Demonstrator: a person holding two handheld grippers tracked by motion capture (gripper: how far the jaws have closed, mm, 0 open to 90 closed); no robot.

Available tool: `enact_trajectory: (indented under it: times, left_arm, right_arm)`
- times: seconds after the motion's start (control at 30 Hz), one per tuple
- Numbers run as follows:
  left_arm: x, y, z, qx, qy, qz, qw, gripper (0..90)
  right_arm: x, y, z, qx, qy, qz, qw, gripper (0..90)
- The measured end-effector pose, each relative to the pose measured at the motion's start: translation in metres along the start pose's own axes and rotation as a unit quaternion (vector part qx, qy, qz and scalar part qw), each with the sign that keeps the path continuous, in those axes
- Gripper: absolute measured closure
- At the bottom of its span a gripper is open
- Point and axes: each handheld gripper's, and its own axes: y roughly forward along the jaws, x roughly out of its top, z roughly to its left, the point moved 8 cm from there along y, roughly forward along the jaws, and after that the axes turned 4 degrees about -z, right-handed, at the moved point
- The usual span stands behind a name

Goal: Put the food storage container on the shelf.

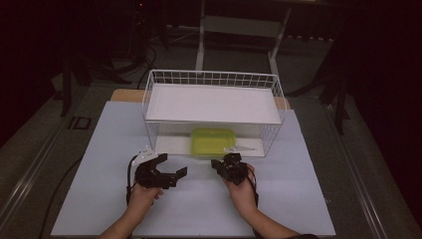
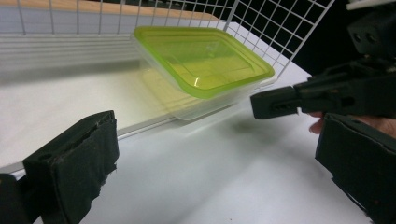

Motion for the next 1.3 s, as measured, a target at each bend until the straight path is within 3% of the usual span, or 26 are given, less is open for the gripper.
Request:
enact_trajectory:
  times: [0.1,0.5,0.7,0.9,1.3]
  left_arm:
    - [-0.002,0.001,0.001,0.009,0.011,-0.001,0.9999,0.1]
    - [0.001,-0.001,0.0,0.011,0.012,-0.023,0.9996,0.1]
    - [-0.003,0.001,0.001,0.005,0.013,-0.02,0.9997,0.1]
    - [-0.004,0.002,0.001,0.005,0.014,-0.015,0.9998,0.1]
    - [-0.006,0.003,-0.002,-0.001,0.016,-0.014,0.9998,0.1]
  right_arm:
    - [0.001,0.006,-0.003,-0.007,0.0,0.0,1.0,90.0]
    - [0.009,0.026,-0.013,-0.02,0.012,0.0,0.9997,90.0]
    - [0.018,0.036,-0.02,-0.024,0.029,-0.007,0.9993,90.0]
    - [0.022,0.049,-0.025,-0.041,0.014,-0.003,0.9991,90.0]
    - [0.032,0.055,-0.039,-0.055,0.026,-0.02,0.998,90.0]
